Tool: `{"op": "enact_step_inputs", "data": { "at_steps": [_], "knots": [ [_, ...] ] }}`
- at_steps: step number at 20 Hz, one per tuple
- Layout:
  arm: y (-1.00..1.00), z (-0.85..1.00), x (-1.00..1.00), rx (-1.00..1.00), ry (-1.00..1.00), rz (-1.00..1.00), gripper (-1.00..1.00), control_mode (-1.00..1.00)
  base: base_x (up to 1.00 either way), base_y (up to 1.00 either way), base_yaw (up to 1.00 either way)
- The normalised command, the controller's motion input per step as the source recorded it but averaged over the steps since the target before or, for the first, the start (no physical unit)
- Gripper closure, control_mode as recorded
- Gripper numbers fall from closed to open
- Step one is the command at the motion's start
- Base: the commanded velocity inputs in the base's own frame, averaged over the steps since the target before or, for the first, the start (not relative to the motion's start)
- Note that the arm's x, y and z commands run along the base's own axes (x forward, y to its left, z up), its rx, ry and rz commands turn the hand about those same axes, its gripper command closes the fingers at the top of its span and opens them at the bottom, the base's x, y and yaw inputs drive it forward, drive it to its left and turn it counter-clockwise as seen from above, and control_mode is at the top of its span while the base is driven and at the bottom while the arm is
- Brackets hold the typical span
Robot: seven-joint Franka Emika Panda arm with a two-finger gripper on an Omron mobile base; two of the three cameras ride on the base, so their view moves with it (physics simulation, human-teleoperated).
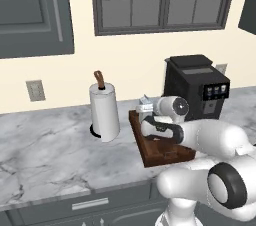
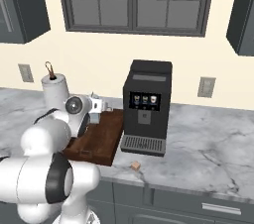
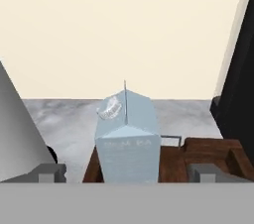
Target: Take out the milk from the fridge and place it on the tray on the counter. Then take the sugar cube near the tray and place it in the tray.
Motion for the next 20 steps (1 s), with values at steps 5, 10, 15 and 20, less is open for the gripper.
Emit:
{"op": "enact_step_inputs", "data": {
  "at_steps": [5, 10, 15, 20],
  "knots": [
    [-0.14, 0.02, -0.72, 0.02, -0.07, 0.00, -1.00, -1.00, 0.00, 0.00, 0.00],
    [-0.04, 0.33, -0.64, 0.00, 0.00, -0.01, -1.00, -1.00, 0.00, 0.00, 0.00],
    [-0.03, 0.66, -0.50, -0.02, 0.27, -0.06, -1.00, -1.00, 0.00, 0.00, 0.00],
    [-0.27, 0.36, -0.61, -0.07, 0.41, -0.10, -1.00, -1.00, 0.00, 0.00, 0.00]
  ]
}}
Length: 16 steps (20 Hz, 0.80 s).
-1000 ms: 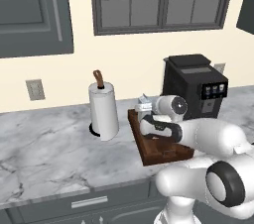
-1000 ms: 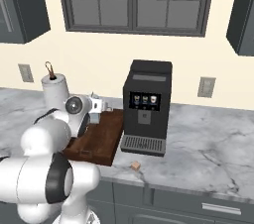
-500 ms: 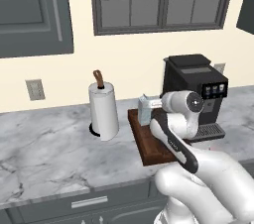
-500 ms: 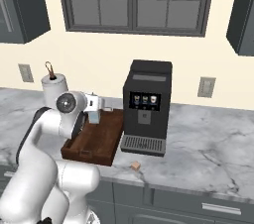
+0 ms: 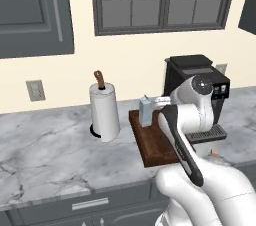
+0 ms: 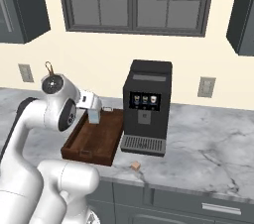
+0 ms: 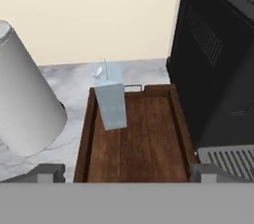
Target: Take out the milk from the fridge and place it on the tray on the counter. Then take the sugar cube near the tray and place it in the tray.
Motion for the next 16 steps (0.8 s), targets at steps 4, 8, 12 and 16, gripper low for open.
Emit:
{"op": "enact_step_inputs", "data": {
  "at_steps": [4, 8, 12, 16],
  "knots": [
    [-0.30, 0.00, -0.39, -0.06, 0.29, -0.02, -1.00, -1.00, 0.00, 0.00, 0.00],
    [-0.33, -0.12, -0.43, 0.00, 0.17, 0.00, -1.00, -1.00, 0.00, 0.00, 0.00],
    [-0.38, -0.17, -0.40, 0.00, 0.14, 0.00, -1.00, -1.00, 0.00, 0.00, 0.00],
    [-0.48, -0.24, -0.43, 0.00, 0.01, 0.00, -1.00, -1.00, 0.00, 0.00, 0.00]
  ]
}}
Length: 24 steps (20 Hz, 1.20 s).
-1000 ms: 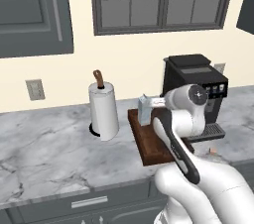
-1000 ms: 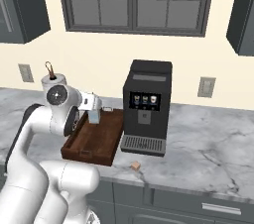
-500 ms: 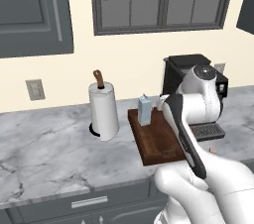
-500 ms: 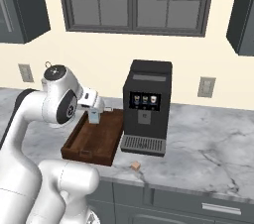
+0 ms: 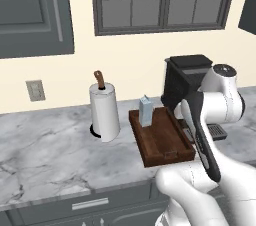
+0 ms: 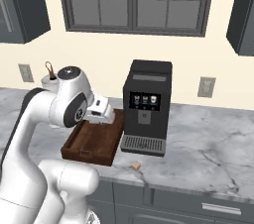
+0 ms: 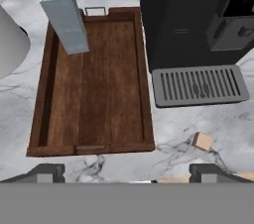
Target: Take out the milk from the fridge and place it on the tray on the counter. Then take the sugar cube near the tray and place it in the tray.
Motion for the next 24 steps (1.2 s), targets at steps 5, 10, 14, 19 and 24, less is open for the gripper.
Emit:
{"op": "enact_step_inputs", "data": {
  "at_steps": [5, 10, 14, 19, 24],
  "knots": [
    [-0.40, -0.28, -0.22, -0.01, 0.01, -0.01, -1.00, -1.00, 0.00, 0.00, 0.00],
    [-0.35, -0.31, -0.03, 0.00, 0.00, -0.06, -1.00, -1.00, 0.00, 0.00, 0.00],
    [-0.41, -0.33, 0.00, 0.00, 0.00, -0.12, -1.00, -1.00, 0.00, 0.00, 0.00],
    [-0.44, -0.17, -0.01, 0.00, 0.09, -0.15, -1.00, -1.00, 0.00, 0.00, 0.00],
    [-0.32, -0.28, -0.08, 0.00, 0.12, -0.21, -1.00, -1.00, 0.00, 0.00, 0.00]
  ]
}}
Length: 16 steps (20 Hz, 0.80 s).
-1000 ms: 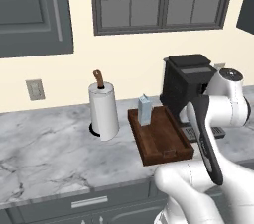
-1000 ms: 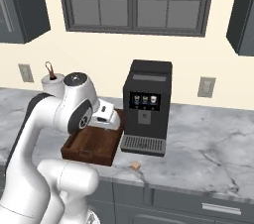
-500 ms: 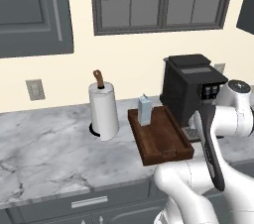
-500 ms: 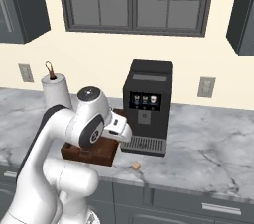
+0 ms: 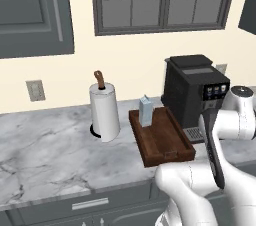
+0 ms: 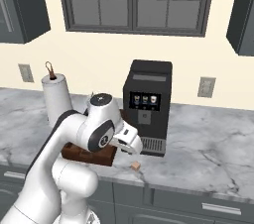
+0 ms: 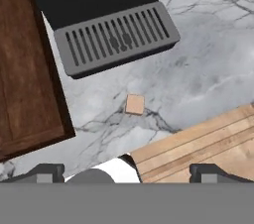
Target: Take out the milk from the fridge and place it on the tray on the counter. Then take the sugar cube near the tray and place it in the tray.
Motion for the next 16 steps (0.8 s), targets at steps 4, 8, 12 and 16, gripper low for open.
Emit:
{"op": "enact_step_inputs", "data": {
  "at_steps": [4, 8, 12, 16],
  "knots": [
    [-0.19, -0.25, -0.01, 0.00, 0.08, -0.19, -1.00, -1.00, 0.00, 0.00, 0.00],
    [-0.27, -0.13, 0.00, 0.00, 0.12, -0.07, -1.00, -1.00, 0.00, 0.00, 0.00],
    [-0.19, -0.18, 0.00, 0.00, 0.17, 0.00, -1.00, -1.00, 0.00, 0.00, 0.00],
    [-0.14, -0.16, 0.00, 0.03, 0.13, 0.00, -1.00, -1.00, 0.00, 0.00, 0.00]
  ]
}}
